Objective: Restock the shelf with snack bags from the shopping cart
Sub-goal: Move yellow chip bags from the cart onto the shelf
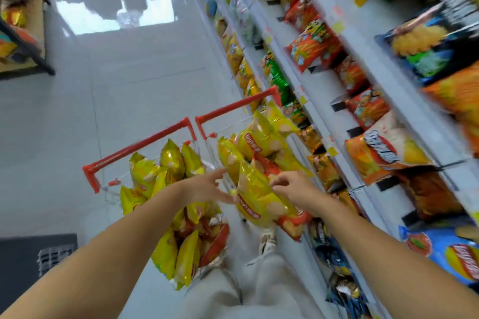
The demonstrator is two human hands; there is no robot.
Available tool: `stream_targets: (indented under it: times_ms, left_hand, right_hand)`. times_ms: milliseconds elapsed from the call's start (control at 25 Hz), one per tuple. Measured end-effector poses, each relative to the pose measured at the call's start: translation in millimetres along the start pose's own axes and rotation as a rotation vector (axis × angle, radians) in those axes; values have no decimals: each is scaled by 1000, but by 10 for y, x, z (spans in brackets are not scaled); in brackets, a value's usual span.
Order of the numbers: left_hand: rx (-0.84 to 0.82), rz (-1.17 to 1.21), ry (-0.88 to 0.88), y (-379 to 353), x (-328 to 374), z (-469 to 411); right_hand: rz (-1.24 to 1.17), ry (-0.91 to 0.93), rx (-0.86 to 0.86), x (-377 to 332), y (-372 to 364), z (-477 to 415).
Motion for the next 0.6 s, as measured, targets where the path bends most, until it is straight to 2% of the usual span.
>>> stream_targets:
  times_ms: [80, 240, 360, 440, 600]
  left_hand:
    - [-22, -31, -118, 32, 520, 28]
    - [127, 28, -468, 425, 1772, 182]
    - [78, -26, -653, 703, 2644, 339]
    - [19, -36, -746, 743, 3220, 494]
    - [4, 18, -836, 734, 3995, 660]
  right_hand:
    - [-32, 95, 80, -381, 711, 222]
    - [-94, 213, 229, -869, 1959, 604]
    - [-202, 246, 321, -1087, 2755, 883]
    - [-290, 287, 379, -1192, 3210, 1061]
    - [-380, 380, 564, -1423, 3878, 1367]
Point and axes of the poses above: each hand's wrist, its own z-axis away from the middle knuckle, its own y-axis out of the back of the hand, x = y × z, the point moved 6 cm from there along -z, towards the middle knuckle, and after that the axes turned 6 degrees about x, right-handed, at the moved point
